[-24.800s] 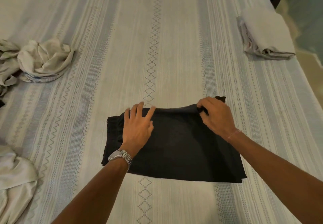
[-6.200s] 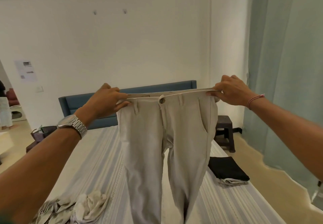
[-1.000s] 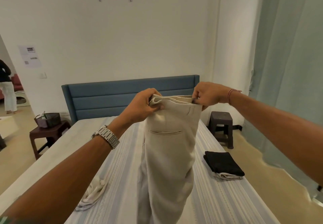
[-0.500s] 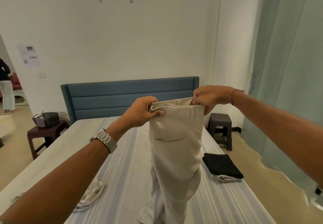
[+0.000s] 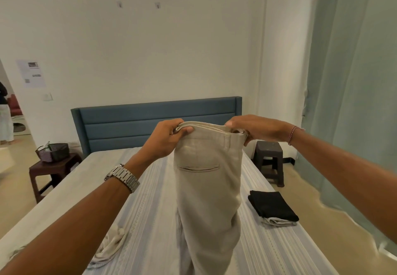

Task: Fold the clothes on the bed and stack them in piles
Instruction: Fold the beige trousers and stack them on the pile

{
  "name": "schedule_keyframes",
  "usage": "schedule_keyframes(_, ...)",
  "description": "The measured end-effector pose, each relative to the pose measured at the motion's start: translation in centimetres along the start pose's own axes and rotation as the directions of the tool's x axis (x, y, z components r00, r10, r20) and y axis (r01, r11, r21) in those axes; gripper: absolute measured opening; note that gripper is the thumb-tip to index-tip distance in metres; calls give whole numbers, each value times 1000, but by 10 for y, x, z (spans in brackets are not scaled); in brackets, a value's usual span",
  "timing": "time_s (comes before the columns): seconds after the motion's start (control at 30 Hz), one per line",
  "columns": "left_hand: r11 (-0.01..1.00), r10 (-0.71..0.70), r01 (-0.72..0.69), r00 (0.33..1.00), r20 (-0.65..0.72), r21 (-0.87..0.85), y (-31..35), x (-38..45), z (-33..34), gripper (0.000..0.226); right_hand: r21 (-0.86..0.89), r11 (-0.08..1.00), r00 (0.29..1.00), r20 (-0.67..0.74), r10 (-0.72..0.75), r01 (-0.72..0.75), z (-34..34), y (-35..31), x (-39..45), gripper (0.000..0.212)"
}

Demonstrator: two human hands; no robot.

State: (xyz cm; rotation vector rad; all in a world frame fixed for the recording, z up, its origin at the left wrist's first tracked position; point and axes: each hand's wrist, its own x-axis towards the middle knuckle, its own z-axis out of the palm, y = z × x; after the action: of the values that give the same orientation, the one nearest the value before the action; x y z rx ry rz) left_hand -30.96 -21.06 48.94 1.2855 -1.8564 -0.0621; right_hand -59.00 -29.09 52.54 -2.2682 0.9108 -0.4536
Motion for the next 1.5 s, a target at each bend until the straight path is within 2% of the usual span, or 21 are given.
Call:
schedule_keyframes(0.1, 1000, -1, 0, 999, -32, -16, 3, 0, -2, 28, -204, 976, 993, -63, -96, 82, 13, 4, -4, 72)
schedule_keyframes(0.13, 1000, -1, 0, 999, -34, -17, 4, 0, -3, 28, -235, 966, 988, -85, -127, 104, 16, 7, -4, 71)
schedule_keyframes(0.2, 1000, -8, 7, 999, -32, -28, 6, 0, -6, 30, -239, 962, 973, -154, -171, 131, 19, 9, -1, 54)
schedule_keyframes(0.27, 998, -16, 15, 1000, -14, -56, 7, -1, -10, 32, -197, 968, 951, -236, -198, 153, 18, 9, 1, 40)
schedule_keyframes(0.4, 986, -81, 83, 997, 21, -145, 15, 4, -28, 23, -16, 981, 899, -396, -185, 195, 17, -1, 4, 41)
schedule_keyframes(0.5, 997, -74, 72, 996, -54, -23, 20, 13, -40, 19, 139, 947, 859, -475, -192, 288, 22, -16, 7, 34)
schedule_keyframes(0.53, 998, -45, 48, 996, -75, 45, 24, 15, -42, 26, 182, 931, 851, -488, -195, 318, 24, -20, 9, 31)
schedule_keyframes(0.6, 980, 21, -4, 996, -83, 199, 36, 20, -41, 55, 202, 907, 830, -510, -225, 370, 26, -30, 12, 28)
schedule_keyframes(0.67, 929, 72, -59, 997, -22, 365, 56, 27, -35, 88, 200, 888, 819, -508, -267, 414, 27, -38, 16, 28)
schedule_keyframes(0.7, 901, 78, -83, 997, 28, 426, 65, 31, -32, 97, 206, 879, 818, -502, -282, 429, 28, -42, 18, 29)
schedule_keyframes(0.77, 906, 48, -94, 991, 121, 412, 76, 41, -26, 96, 224, 869, 813, -508, -283, 442, 30, -48, 22, 34)
schedule_keyframes(0.83, 963, 0, -45, 986, 167, 266, 78, 51, -24, 77, 220, 868, 805, -522, -281, 445, 29, -48, 26, 34)
schedule_keyframes(0.9, 992, -13, -15, 977, 212, 128, 72, 57, -23, 57, 194, 889, 809, -525, -264, 416, 30, -46, 29, 32)
schedule_keyframes(1.0, 999, 33, -35, 969, 246, 4, 69, 59, -20, 57, 163, 919, 822, -522, -227, 358, 31, -48, 27, 39)
schedule_keyframes(1.13, 997, 64, -70, 982, 176, 26, 69, 62, -17, 40, 134, 952, 866, -465, -183, 274, 34, -42, 13, 83)
schedule_keyframes(1.2, 995, 70, -80, 986, 149, 61, 66, 63, -18, 37, 248, 954, 889, -457, -38, 168, 43, -25, 8, 87)
schedule_keyframes(1.23, 993, 70, -82, 988, 135, 83, 65, 63, -18, 39, 311, 946, 885, -460, 67, 90, 51, -16, 3, 80)
schedule_keyframes(1.3, 987, 66, -81, 991, 112, 138, 62, 64, -22, 44, 383, 913, 849, -429, 308, -138, 70, 8, -3, 85)
schedule_keyframes(1.4, 981, 68, -84, 993, 97, 173, 62, 70, -31, 54, 411, 806, 836, -161, 524, -426, 106, 42, -14, 91)
schedule_keyframes(1.43, 978, 69, -85, 994, 89, 191, 62, 71, -34, 62, 422, 778, 839, -67, 539, -466, 116, 48, -16, 94)
schedule_keyframes(1.5, 969, 61, -77, 995, 73, 236, 61, 74, -38, 75, 572, 702, 873, 50, 486, -424, 133, 56, -14, 93)
